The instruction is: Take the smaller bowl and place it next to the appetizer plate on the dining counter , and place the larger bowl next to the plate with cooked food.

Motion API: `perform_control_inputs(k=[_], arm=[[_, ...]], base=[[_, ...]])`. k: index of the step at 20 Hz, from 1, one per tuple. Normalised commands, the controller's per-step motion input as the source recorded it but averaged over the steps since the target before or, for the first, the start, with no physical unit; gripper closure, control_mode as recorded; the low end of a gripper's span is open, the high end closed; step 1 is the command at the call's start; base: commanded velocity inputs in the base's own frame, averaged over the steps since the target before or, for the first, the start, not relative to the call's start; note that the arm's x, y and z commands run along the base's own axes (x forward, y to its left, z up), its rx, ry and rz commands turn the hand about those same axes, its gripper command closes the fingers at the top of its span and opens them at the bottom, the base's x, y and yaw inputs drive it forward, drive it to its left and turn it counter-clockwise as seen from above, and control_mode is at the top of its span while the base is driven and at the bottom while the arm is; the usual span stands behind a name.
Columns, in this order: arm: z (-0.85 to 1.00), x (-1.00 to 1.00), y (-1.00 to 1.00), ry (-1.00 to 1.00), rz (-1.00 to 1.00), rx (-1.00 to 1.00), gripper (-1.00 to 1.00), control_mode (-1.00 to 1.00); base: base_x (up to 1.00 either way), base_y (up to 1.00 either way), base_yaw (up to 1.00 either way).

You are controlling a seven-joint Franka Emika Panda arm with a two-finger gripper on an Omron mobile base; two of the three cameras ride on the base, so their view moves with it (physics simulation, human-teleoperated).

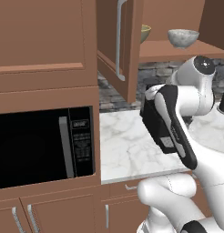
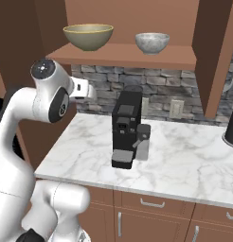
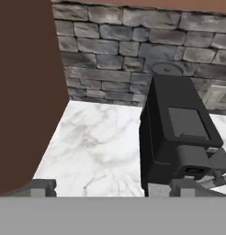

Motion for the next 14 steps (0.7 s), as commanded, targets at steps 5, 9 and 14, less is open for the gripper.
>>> perform_control_inputs(k=[5,9,14], arm=[[0.52,-0.02,-0.09,-0.12,-0.05,0.0,-1.0,-1.0],[0.56,0.0,-0.06,-0.13,-0.06,0.11,-1.0,-1.0],[0.19,0.0,-0.08,-0.07,-0.16,0.33,-1.0,-1.0]], base=[[0.0,0.0,0.0],[0.0,0.0,0.0],[0.0,0.0,0.0]])
